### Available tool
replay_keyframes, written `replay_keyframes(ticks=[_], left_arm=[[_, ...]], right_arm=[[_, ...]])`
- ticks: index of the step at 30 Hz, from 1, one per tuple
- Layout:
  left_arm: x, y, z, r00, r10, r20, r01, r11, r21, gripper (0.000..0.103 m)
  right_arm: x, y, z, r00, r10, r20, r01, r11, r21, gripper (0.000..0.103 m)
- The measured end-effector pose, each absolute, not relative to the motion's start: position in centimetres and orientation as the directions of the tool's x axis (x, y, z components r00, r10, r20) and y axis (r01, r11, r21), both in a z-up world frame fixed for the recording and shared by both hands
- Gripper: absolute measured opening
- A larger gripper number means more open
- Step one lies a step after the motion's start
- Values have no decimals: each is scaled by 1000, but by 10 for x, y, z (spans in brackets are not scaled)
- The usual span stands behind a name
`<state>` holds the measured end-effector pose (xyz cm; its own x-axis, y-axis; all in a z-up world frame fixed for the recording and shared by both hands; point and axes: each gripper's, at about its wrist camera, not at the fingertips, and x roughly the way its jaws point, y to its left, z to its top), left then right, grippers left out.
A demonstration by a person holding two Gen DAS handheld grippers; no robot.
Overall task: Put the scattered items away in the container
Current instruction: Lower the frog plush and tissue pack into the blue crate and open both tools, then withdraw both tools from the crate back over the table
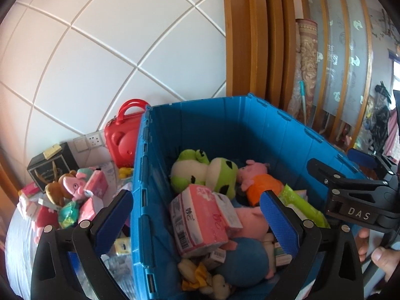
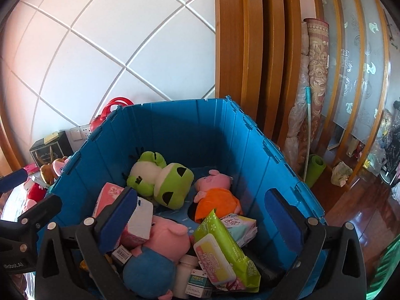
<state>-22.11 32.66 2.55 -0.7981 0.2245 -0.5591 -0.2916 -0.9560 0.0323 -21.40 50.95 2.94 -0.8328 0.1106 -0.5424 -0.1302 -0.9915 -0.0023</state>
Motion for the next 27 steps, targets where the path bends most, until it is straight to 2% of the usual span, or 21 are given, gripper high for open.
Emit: replay_keyframes(ticks=[14,27], left_arm=[[-194,262,21,-817,184,-546,-247,-968,44,103],[-124,124,7,-821,96,-563,-159,-985,64,103]], right_arm=[[-188,450,27,-839,95,-536,-111,-994,-3,103],[-107,312,27,-864,-4,-503,-11,-1000,26,103]])
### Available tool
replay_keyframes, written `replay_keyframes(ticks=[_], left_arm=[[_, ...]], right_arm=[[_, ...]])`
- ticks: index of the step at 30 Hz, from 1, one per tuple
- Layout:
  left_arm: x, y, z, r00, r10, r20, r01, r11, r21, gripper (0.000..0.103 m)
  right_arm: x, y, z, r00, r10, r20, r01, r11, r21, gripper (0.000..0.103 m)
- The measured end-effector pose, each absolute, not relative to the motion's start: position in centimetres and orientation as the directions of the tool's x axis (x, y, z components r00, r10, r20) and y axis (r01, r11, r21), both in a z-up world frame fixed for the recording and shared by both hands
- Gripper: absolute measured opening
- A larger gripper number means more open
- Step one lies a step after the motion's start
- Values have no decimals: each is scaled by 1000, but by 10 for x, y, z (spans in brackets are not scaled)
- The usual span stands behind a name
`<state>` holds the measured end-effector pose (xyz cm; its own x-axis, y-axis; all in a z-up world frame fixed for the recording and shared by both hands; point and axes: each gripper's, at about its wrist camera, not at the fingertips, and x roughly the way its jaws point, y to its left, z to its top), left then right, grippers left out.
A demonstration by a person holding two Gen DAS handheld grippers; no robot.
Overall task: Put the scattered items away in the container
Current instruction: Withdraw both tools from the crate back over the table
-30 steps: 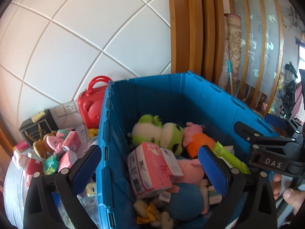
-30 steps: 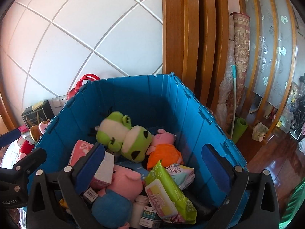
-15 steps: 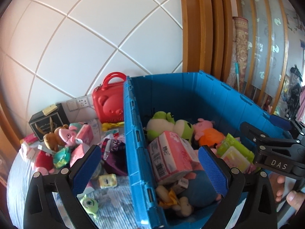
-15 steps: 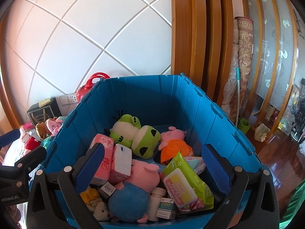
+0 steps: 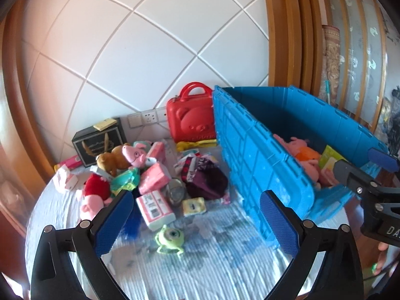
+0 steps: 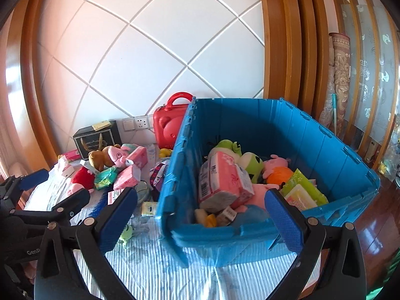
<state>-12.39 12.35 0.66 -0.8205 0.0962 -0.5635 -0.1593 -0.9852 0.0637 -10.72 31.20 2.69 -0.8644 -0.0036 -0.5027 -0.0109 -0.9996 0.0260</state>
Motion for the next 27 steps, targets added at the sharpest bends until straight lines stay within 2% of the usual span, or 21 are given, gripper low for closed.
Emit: replay_keyframes(ticks=[15,27], left_arm=[[-54,4,-19,-791,110,-602,-128,-992,-14,103],[-31,-19,-16,-806,86,-585,-92,-996,-19,103]], right_arm=[[-46,216,-2,-830,-11,-558,3,-1000,15,103],[-33,193,0,-841,-37,-540,30,-999,22,103]])
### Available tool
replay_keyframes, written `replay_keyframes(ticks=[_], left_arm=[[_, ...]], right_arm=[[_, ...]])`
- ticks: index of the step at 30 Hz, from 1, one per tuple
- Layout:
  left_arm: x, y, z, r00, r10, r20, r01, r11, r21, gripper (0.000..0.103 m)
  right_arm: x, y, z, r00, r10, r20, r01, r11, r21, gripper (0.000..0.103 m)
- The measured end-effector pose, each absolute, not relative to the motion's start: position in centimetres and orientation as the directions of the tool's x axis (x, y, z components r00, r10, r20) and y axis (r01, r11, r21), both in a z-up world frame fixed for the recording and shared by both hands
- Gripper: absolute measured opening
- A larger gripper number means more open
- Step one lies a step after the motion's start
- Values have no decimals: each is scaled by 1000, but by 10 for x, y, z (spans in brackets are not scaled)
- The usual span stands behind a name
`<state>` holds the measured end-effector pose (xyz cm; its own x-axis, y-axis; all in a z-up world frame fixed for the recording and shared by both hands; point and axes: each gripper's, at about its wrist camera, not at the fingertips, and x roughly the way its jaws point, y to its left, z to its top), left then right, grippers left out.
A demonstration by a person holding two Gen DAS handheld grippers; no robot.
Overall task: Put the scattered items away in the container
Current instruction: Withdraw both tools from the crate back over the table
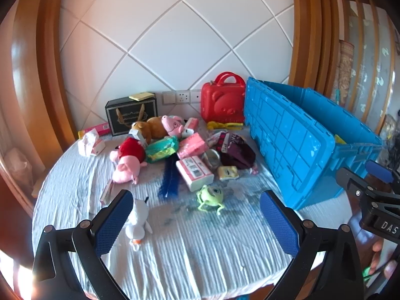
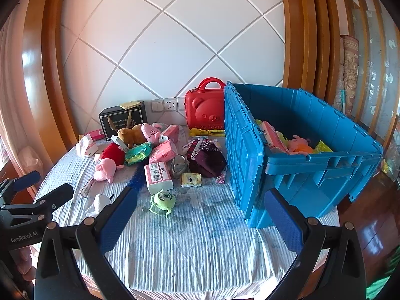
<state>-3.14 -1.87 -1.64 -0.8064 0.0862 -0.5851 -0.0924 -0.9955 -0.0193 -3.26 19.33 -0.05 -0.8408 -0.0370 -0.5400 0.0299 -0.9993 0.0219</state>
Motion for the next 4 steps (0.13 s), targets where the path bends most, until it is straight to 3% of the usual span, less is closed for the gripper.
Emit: replay_keyframes(ticks=[4], left_arm=[[-29,-14,-15,-809,90,-580,-107,-994,-6,103]], right_arm=[[-32,198,-1,-842,-29,-539,18,-999,26,103]])
